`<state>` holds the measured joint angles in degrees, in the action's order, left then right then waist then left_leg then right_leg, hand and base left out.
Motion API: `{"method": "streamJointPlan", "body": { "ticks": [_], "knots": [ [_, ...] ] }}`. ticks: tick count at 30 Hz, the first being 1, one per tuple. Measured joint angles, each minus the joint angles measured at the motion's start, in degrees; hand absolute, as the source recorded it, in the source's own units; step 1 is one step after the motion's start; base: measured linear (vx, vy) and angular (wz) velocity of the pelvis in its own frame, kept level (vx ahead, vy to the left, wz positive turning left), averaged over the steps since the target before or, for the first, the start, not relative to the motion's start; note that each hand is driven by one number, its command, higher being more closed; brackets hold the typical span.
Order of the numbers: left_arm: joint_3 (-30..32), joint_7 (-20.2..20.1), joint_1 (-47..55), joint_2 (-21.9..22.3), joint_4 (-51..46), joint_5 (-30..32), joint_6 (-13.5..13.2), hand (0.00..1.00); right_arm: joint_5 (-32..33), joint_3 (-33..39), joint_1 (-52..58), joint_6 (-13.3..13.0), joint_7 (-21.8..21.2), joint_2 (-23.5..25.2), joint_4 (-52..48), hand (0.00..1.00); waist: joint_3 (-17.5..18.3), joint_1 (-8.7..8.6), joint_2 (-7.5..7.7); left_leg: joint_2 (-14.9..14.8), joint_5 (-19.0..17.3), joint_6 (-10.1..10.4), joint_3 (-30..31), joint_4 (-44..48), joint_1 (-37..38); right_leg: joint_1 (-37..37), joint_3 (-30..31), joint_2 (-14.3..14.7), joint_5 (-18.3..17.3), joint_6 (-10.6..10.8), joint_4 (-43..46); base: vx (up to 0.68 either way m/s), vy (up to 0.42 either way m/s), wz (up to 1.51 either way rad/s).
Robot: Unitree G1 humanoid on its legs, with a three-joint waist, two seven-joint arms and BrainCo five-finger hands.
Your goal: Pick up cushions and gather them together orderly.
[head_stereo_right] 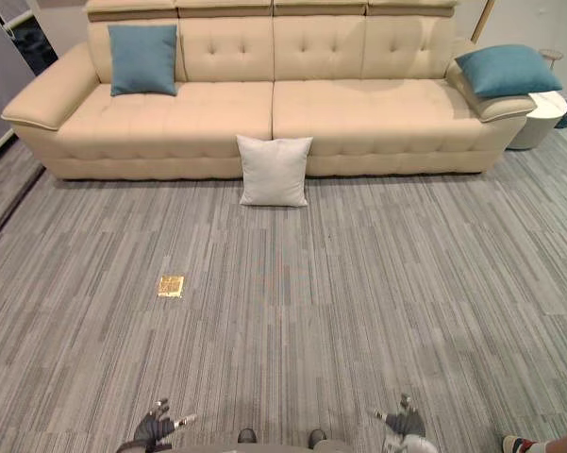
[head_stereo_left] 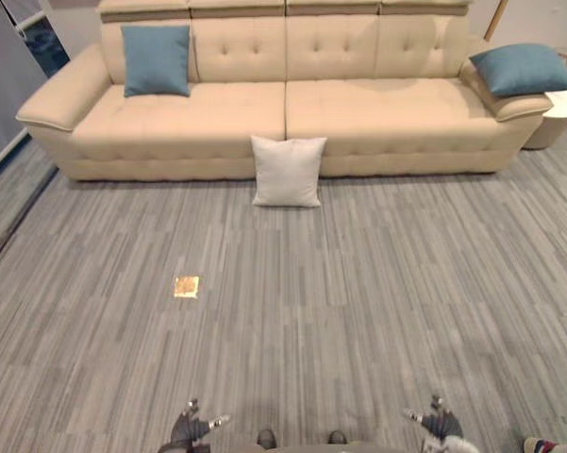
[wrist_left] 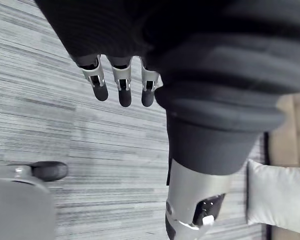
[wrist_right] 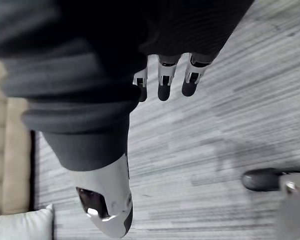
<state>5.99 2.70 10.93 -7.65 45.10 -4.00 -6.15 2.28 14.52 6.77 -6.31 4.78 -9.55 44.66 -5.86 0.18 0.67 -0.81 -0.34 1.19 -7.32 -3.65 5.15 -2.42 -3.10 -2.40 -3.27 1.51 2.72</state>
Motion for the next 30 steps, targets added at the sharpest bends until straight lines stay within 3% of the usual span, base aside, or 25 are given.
{"method": "streamJointPlan", "body": {
  "ticks": [7,10,17,23,27,30],
  "knots": [
    [1.0,0.0,0.3,-0.3,-1.9,-0.4,-0.6,0.00,-2.8,0.2,-0.5,-0.1,-0.1,-0.6,-1.1,0.00,-1.0,-0.75,-0.47,-0.2,-1.5,2.1,-0.6,1.6,1.2,-2.0,-0.1,-0.2,-0.2,0.4,0.0,0.06,-0.003,0.01],
    [1.0,0.0,0.3,-0.3,-2.5,-0.6,-0.6,0.00,-2.9,0.2,-0.3,-0.1,-0.1,-1.0,-1.1,0.00,-1.2,-1.06,-0.63,-0.1,-1.6,2.1,-0.6,2.5,1.2,-2.3,-0.1,-0.5,-0.5,0.7,0.3,0.00,-0.011,0.00],
    [0.9,0.0,0.3,-0.3,-2.9,-1.3,-0.7,0.00,-2.9,0.2,0.4,0.2,0.0,-1.6,-1.1,0.00,-1.6,-1.31,-1.33,-0.1,-4.0,0.0,-0.7,3.2,0.1,-1.2,-0.6,-0.5,-3.1,0.9,1.4,-0.05,-0.019,0.03],
    [1.0,0.2,0.8,-0.2,-4.0,-2.2,-0.5,0.00,-2.8,0.2,-0.7,0.5,0.4,-1.4,-1.0,0.00,-1.7,-0.92,-1.28,-0.2,-8.6,-1.3,-2.2,11.0,-7.4,3.9,-0.1,-1.1,-4.4,1.8,4.3,-0.07,0.018,-0.08],
    [1.0,0.7,1.8,0.4,-6.9,-3.2,-0.5,0.00,-2.5,0.4,-1.6,0.6,0.8,-1.4,-0.7,0.00,-2.7,-0.98,-0.98,0.0,-15.4,-3.4,-4.3,20.4,-11.4,9.5,0.7,-3.4,-10.3,5.4,15.1,0.07,0.111,-0.16],
    [0.7,1.4,1.2,-0.5,-7.7,-3.3,-0.5,0.00,-2.2,-0.1,-2.3,1.5,1.4,0.1,-0.4,0.00,-5.1,-1.29,-0.91,1.3,-19.7,-5.5,-4.1,22.7,-7.9,20.5,-1.2,-6.2,-11.2,6.3,41.7,0.22,0.167,-0.11]
  ]
}}
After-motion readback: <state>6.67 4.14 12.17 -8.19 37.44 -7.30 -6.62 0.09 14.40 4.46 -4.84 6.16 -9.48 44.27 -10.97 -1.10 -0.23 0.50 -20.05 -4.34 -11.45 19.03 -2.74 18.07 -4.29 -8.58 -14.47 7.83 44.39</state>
